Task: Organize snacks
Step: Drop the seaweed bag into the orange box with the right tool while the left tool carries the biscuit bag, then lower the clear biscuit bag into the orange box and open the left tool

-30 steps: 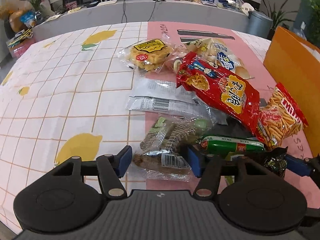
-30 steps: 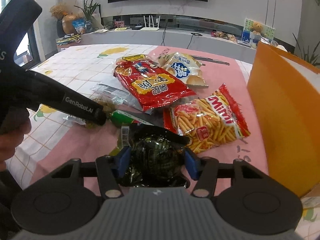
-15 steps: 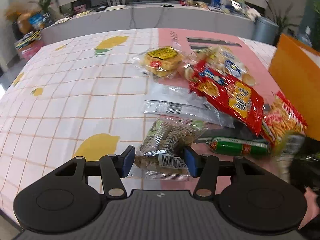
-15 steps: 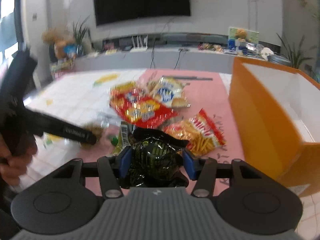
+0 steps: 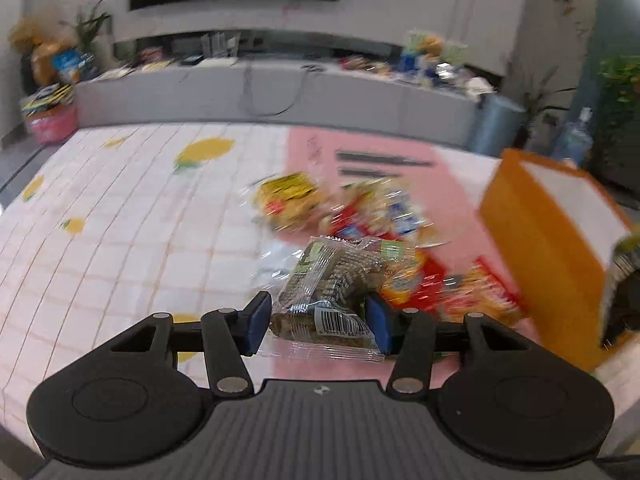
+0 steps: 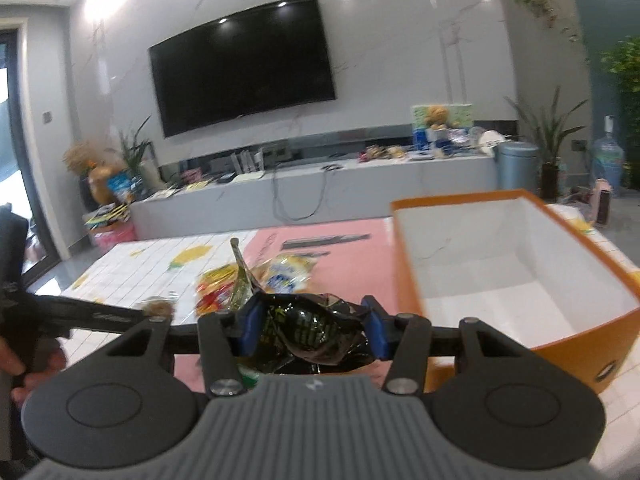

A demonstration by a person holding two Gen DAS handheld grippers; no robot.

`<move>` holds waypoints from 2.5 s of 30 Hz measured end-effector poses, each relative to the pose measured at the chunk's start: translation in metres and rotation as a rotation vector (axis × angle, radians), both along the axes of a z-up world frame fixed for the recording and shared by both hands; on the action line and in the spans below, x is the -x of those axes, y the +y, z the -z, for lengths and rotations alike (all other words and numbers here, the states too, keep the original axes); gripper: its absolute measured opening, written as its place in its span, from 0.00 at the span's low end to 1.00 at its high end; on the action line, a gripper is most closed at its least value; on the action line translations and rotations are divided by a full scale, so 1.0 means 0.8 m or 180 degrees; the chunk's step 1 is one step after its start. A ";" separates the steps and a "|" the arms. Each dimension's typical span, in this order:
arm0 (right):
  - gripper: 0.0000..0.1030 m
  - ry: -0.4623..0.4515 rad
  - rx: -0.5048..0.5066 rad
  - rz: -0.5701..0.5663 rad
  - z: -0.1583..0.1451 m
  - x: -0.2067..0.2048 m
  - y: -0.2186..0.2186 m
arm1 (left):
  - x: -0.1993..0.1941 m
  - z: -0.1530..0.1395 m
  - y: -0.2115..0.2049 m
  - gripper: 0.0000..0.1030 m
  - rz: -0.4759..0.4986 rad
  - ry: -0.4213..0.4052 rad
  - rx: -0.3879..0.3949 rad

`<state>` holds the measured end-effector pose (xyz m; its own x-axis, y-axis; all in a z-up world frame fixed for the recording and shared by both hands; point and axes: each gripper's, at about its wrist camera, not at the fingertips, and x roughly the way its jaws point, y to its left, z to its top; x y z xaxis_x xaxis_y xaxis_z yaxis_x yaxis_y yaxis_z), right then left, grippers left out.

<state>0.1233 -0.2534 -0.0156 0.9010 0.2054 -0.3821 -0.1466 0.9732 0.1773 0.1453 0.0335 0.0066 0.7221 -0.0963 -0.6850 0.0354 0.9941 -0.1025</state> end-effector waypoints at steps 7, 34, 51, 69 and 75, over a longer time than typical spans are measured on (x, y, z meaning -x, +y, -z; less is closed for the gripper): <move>0.48 -0.0230 -0.0095 0.0498 -0.028 0.008 -0.068 | 0.015 -0.035 -0.031 0.56 0.0406 -0.0192 0.0149; 0.48 0.0404 -0.0160 0.1081 -0.001 -0.062 -0.140 | 0.004 -0.063 -0.167 0.56 0.0898 -0.0190 0.0253; 0.48 0.0565 0.0090 0.1597 0.006 -0.062 -0.156 | 0.004 -0.056 -0.244 0.56 0.1191 -0.0217 0.0161; 0.67 -0.0175 -0.0246 0.1976 -0.038 -0.013 -0.182 | -0.011 -0.031 -0.290 0.56 0.1284 -0.0159 0.0136; 0.67 -0.0147 -0.0239 0.1870 -0.037 -0.017 -0.180 | -0.013 -0.020 -0.308 0.56 0.1281 -0.0216 -0.0011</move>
